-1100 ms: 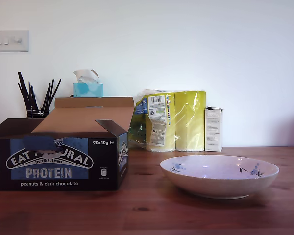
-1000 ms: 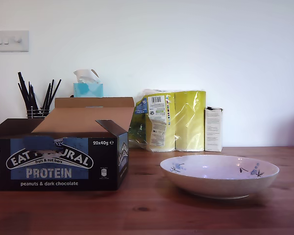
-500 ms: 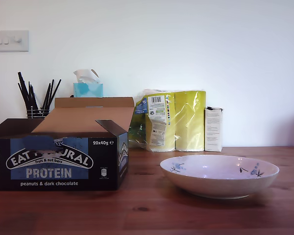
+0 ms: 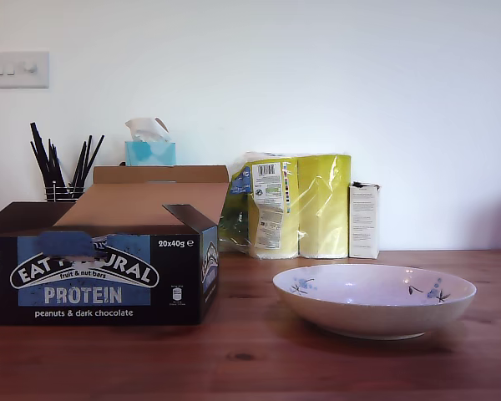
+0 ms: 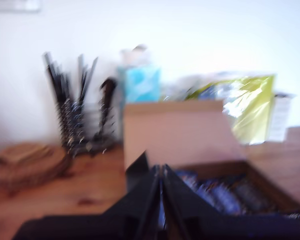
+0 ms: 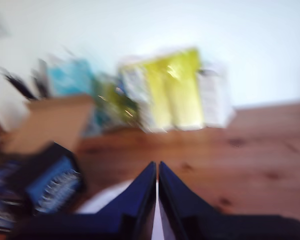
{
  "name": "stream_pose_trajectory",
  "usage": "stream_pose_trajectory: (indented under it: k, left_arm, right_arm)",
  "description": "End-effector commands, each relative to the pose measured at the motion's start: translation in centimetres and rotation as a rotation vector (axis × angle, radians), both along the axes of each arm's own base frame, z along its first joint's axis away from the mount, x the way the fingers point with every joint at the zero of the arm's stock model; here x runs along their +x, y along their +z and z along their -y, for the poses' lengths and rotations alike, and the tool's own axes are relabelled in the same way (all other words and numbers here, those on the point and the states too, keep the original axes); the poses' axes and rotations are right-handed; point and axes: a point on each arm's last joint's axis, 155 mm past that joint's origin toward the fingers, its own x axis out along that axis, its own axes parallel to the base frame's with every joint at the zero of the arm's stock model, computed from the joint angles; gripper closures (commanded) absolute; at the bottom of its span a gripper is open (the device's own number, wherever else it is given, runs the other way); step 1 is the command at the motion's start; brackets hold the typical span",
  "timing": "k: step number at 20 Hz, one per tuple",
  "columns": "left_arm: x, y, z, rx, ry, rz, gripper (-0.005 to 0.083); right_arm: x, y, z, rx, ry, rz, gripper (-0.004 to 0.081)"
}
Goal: Spread the side flaps of the carton box of snackbars
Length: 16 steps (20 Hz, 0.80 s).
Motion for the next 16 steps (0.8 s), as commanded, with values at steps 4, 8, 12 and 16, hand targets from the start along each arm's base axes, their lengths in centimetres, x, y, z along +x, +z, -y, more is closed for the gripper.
stream_pose_trajectory:
  k: [4, 8, 12, 16]
  left_arm:
    - [0.1, 0.3, 3.0, 0.016, -0.168, -0.125, 0.0793]
    - [1.4, 0.0, 4.3, 0.122, -0.240, -0.251, 0.0793]
    - [3.6, -0.9, 5.3, 0.203, -0.291, -0.388, 0.0793]
    - [7.1, -2.1, 6.0, 0.218, -0.302, -0.513, 0.0793]
  right_arm:
    - [-2.2, 2.9, -3.7, 0.121, 0.206, -0.047, 0.0783]
    - [-3.4, 1.9, -6.3, 0.086, 0.346, -0.190, 0.0783]
    - [-4.1, 1.2, -8.0, -0.036, 0.434, -0.310, 0.0783]
    - [-4.5, 1.6, -9.9, -0.119, 0.526, -0.379, 0.0783]
